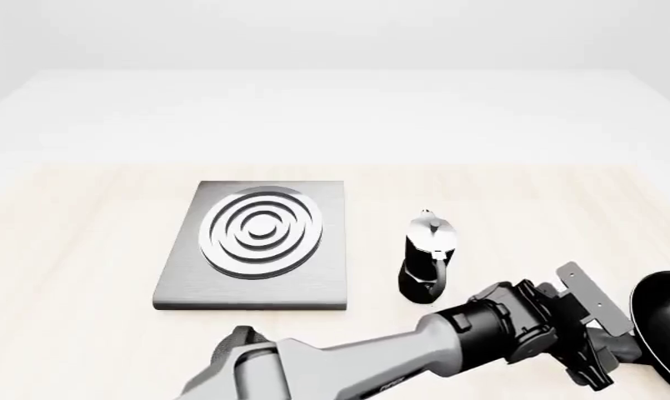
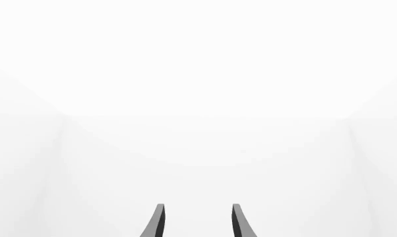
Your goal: Put the frying pan on the stove.
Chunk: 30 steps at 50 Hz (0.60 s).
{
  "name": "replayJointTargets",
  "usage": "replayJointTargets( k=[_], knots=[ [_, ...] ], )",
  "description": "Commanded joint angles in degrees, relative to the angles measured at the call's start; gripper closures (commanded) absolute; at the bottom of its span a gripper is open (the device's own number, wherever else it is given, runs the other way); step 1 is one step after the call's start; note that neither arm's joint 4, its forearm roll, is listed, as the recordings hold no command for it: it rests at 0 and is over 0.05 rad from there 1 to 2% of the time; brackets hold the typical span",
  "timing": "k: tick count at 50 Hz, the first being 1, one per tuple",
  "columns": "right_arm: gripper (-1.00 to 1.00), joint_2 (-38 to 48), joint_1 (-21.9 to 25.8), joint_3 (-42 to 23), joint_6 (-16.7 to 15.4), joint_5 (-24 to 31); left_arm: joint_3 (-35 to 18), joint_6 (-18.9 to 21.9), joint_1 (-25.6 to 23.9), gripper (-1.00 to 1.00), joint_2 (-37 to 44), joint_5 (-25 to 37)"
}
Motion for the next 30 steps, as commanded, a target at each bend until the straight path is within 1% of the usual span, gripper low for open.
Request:
replayJointTargets(
  k=[1, 6, 18, 26, 30],
  knots=[
    [-1.00, 0.00, -0.04, -0.10, 0.16, -0.03, -4.08, -0.65, 0.09, -1.00, 2.25, 3.41],
    [-1.00, 0.00, -0.35, -0.16, 0.52, 0.01, -5.80, -0.78, 0.08, -1.00, 3.14, 4.89],
    [-1.00, 0.00, -0.73, -0.38, 1.04, 0.00, -12.54, -0.08, 0.22, -1.00, 6.76, 10.19],
    [-1.00, 0.00, -1.03, -0.52, 1.39, 0.00, -18.55, 0.80, 0.70, -1.00, 9.94, 14.62],
    [-1.00, 0.00, -0.99, -0.59, 1.49, -0.03, -22.99, 1.38, 0.78, -1.00, 12.43, 17.78]
  ],
)
